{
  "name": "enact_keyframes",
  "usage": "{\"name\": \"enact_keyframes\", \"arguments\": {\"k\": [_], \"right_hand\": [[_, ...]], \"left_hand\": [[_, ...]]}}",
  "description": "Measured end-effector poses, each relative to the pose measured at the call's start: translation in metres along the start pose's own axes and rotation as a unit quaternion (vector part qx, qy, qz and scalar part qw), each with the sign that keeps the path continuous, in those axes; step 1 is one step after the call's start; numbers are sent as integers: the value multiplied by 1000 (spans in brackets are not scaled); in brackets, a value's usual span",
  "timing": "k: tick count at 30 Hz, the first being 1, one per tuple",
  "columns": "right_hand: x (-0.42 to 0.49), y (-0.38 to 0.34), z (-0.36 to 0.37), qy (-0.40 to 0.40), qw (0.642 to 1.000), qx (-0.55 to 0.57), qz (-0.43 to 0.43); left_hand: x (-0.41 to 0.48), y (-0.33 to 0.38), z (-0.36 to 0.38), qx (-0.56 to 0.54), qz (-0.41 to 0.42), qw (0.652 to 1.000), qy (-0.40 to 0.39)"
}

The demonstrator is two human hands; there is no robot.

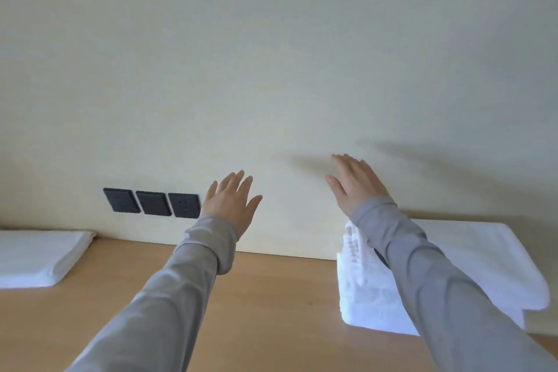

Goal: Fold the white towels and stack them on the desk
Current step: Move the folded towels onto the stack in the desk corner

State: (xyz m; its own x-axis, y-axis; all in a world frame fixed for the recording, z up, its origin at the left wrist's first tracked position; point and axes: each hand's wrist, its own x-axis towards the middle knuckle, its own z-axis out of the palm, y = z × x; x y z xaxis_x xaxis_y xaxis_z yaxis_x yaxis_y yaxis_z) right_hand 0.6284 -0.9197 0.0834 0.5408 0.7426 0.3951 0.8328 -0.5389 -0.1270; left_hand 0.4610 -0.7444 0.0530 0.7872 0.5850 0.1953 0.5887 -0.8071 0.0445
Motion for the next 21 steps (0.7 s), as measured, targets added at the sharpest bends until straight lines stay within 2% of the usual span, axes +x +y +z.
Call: {"name": "enact_keyframes", "arguments": {"k": [8,14,21], "right_hand": [[40,-245,-8,34,989,41,-138],[40,-430,3,48,968,90,-229],[28,-577,29,16,940,101,-325]], "left_hand": [[-100,-213,-87,33,-120,991,46],[-204,-365,-141,86,-227,968,65],[-295,-483,-160,104,-314,942,61]]}}
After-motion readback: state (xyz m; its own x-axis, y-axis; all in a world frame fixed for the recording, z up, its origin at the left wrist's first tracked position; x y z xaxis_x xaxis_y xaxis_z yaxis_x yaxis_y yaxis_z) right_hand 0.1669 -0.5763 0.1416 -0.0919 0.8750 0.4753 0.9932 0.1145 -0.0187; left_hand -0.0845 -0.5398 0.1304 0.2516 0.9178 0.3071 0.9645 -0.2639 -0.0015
